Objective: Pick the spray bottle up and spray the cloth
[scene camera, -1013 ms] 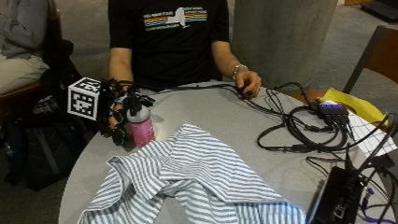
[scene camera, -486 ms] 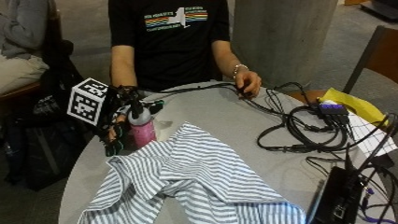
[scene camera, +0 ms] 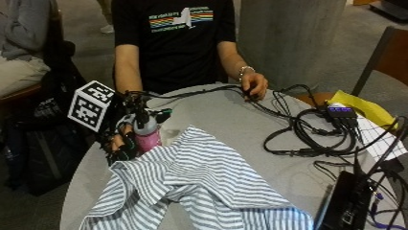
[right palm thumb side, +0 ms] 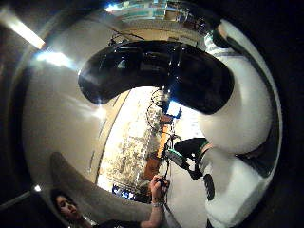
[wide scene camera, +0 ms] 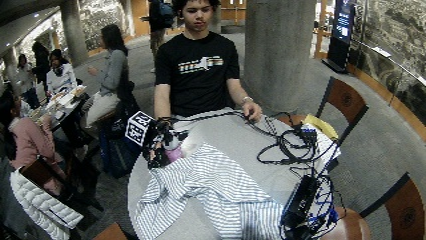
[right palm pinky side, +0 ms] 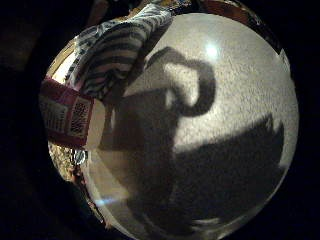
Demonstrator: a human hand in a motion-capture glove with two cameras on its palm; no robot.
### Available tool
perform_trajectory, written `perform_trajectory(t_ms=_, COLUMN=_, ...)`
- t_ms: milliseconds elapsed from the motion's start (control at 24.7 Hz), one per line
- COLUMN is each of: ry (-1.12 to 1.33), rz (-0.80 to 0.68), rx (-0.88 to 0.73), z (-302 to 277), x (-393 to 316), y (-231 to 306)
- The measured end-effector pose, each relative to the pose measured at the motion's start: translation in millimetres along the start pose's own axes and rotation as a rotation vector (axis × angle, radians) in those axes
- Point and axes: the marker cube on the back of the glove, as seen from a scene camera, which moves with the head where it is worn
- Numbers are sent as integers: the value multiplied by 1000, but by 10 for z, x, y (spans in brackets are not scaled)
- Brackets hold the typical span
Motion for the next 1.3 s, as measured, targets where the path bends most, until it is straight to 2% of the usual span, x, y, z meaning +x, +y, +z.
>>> perform_trajectory(t_ms=324, ry=-83, rz=9, rx=38, z=50, x=38, y=21)
perform_trajectory(t_ms=810, ry=-308, rz=12, rx=-119, z=-33, x=-239, y=20)
perform_trajectory(t_ms=1013, ry=-339, rz=76, rx=-211, z=-190, x=-239, y=19)
perform_trajectory(t_ms=1296, ry=-195, rz=217, rx=-349, z=-391, x=-310, y=-120)
